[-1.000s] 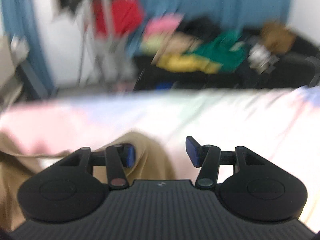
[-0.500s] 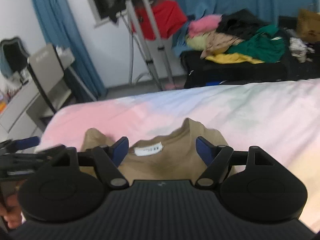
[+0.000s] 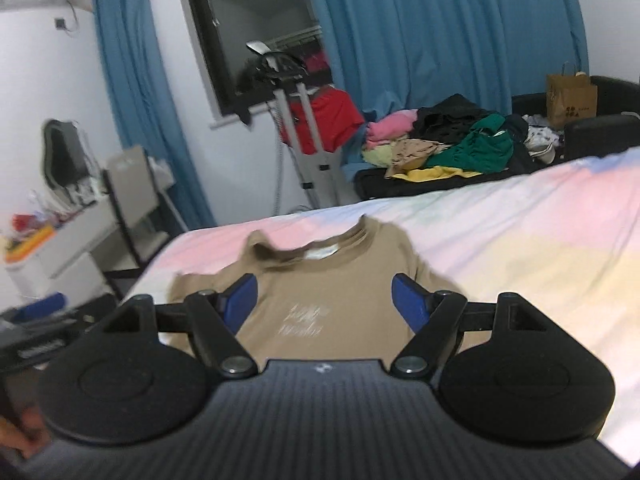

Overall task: Fold clothes
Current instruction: 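Lower the shirt flat onto the bed with both grippers and release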

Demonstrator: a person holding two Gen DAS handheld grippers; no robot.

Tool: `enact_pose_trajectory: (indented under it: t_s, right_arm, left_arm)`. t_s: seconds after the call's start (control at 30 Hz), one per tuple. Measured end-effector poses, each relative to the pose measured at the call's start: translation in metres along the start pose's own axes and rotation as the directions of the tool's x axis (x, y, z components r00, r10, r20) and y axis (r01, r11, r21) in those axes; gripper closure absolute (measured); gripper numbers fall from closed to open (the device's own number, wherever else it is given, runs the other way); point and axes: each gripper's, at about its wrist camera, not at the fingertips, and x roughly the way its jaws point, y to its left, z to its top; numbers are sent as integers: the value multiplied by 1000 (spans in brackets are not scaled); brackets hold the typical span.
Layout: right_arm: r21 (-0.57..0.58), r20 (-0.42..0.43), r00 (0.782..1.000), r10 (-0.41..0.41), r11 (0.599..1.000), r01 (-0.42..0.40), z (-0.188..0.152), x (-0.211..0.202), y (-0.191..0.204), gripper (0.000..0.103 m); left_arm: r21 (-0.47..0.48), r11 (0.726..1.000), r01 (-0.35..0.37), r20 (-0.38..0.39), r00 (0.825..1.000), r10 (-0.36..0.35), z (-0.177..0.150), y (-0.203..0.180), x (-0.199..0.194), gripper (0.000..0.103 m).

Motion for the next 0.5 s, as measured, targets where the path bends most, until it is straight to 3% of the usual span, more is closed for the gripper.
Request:
enact_pose_trajectory:
  t_s: [0.13,0.3,0.4,0.5]
  right_arm:
    - [24,31,999,22,999,-23,-46,-36,-4,27]
    - [111,-7,1000,20,994,-19,-84,-37,-28,27]
    - [173,-27,999,30,985,-25,-87,-27,-39,27]
    - [211,-30,998,47,977,-40,-88,-15,-43,27]
  left_arm:
    - [-12,1000,26,-43,999,-26,-22,0,-22,0]
    - [-180,983,37,-165,984,-67,-48,33,9,1]
    - [-308,951,4,-215,974,-74,-56,64,42,1]
    - [-445,895,-24,-242,966,-94,-59,100,82,3]
